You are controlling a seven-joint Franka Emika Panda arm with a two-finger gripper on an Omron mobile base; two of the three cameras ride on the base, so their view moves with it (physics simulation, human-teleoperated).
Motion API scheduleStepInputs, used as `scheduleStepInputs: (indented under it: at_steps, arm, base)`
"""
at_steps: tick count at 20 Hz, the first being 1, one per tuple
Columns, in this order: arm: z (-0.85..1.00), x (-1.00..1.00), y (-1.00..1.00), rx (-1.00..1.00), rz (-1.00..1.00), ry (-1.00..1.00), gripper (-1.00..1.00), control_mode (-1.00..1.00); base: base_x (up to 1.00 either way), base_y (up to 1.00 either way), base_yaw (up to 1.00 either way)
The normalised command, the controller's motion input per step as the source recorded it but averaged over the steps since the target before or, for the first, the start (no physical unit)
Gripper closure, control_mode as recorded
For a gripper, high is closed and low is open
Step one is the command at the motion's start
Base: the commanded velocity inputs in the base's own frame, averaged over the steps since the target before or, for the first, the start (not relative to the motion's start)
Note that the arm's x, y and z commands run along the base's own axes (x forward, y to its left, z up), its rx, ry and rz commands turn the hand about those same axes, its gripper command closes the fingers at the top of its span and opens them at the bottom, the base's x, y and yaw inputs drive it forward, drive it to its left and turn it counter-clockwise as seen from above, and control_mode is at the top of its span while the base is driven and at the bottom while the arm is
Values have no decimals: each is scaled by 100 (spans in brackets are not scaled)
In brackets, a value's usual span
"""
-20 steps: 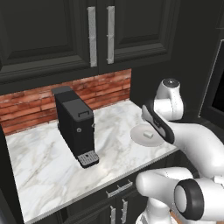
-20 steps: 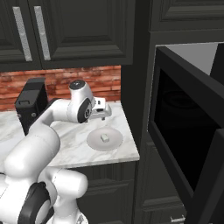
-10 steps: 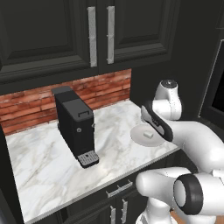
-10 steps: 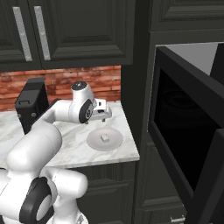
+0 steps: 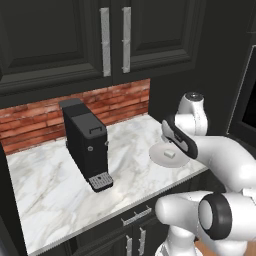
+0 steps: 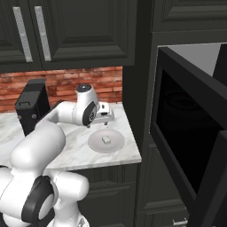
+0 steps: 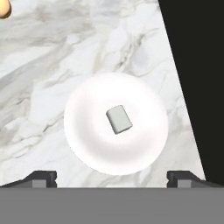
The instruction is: Pick the marshmallow from the counter and place it in the microwave. Then turn on the microwave.
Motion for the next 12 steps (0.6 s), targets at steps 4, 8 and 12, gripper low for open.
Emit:
scheduleStepInputs:
  at_steps: [4, 8, 12]
  arm:
    - [-20, 8, -3, 0, 1, 0, -100, -100]
    - [-21, 9, -2, 0, 1, 0, -100, -100]
    - [-21, 10, -1, 0, 1, 0, -100, -100]
  base:
    - [0, 0, 0]
    - [0, 0, 0]
    - [0, 0, 0]
